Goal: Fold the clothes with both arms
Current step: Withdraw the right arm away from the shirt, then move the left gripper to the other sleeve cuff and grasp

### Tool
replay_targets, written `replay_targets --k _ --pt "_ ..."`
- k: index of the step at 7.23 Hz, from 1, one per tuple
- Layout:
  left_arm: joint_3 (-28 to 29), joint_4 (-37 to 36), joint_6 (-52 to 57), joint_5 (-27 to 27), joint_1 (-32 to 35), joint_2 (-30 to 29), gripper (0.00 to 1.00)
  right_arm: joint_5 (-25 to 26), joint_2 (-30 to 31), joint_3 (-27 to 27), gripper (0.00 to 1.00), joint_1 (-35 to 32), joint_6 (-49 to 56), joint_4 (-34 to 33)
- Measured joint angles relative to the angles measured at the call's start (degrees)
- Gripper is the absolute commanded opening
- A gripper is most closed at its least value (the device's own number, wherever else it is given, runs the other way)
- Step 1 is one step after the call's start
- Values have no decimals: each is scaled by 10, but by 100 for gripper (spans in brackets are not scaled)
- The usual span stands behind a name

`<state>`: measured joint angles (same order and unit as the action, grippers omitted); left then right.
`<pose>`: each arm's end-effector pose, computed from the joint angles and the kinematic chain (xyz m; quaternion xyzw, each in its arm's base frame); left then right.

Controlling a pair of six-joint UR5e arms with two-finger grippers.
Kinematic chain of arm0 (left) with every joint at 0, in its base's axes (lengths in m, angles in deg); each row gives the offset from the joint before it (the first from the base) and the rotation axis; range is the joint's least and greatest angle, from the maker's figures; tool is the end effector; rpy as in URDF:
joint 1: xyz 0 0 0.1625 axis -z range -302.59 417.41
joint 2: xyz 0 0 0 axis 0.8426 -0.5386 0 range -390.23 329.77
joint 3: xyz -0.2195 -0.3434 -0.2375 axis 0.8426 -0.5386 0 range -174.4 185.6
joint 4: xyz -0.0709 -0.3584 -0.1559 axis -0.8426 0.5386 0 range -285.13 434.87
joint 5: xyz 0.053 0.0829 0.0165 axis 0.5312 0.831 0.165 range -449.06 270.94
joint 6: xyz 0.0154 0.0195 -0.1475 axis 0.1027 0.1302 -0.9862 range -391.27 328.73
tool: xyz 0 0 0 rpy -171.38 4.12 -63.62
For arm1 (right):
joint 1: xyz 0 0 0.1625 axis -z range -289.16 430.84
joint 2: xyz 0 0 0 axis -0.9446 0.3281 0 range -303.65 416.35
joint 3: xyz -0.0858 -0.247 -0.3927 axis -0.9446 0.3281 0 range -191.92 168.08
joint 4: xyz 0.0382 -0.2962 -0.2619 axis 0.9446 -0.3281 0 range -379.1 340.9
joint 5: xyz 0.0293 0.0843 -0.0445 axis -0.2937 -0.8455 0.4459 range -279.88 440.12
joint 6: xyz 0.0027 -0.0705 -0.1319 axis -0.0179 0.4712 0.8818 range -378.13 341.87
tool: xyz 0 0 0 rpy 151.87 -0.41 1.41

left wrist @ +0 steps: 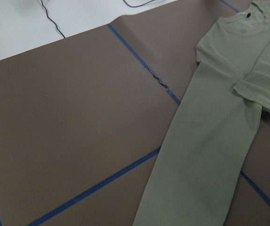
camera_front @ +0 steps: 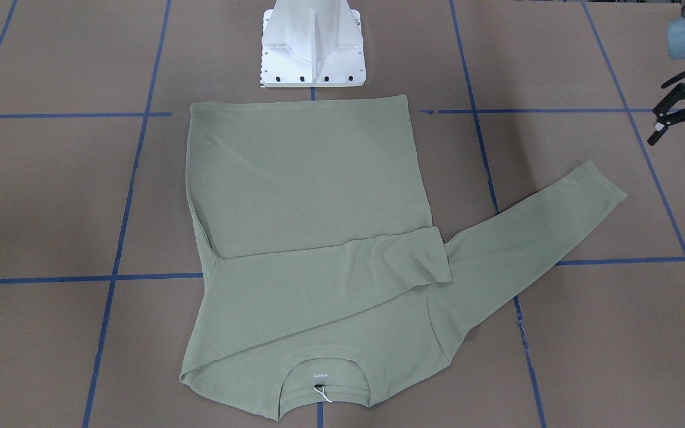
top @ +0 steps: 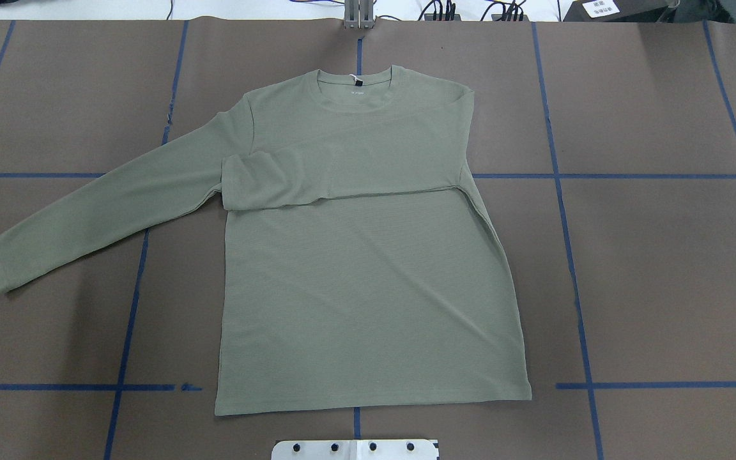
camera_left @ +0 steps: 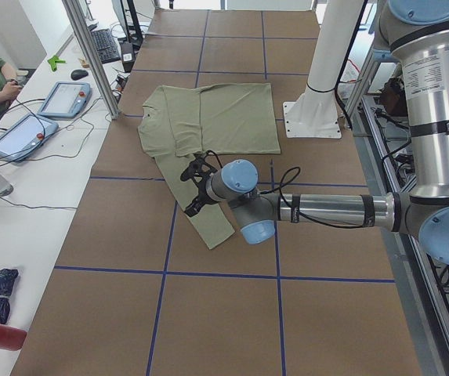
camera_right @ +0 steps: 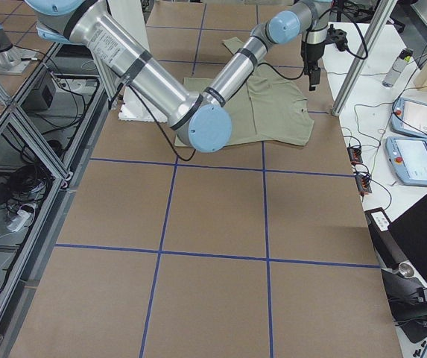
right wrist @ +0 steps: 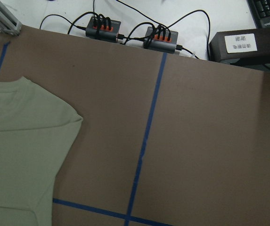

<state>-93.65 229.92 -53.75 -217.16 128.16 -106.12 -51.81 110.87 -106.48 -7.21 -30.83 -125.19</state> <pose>0.0964 -0.4002 0.6235 0.3423 0.4327 0.1405 0.8221 -0.1116 -0.6885 0.3673 0.1145 -0.3833 -0.0682 0.9139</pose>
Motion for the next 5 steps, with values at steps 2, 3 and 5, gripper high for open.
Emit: replay_targets --k 2,3,5 --pt "0 13 -6 63 -70 43 100 -17 122 -37 100 -51 102 3" --pt "3 16 -7 92 -109 56 100 -18 175 -66 100 -64 124 4" --pt "12 18 -7 139 -187 73 100 -19 226 -112 100 -76 133 3"
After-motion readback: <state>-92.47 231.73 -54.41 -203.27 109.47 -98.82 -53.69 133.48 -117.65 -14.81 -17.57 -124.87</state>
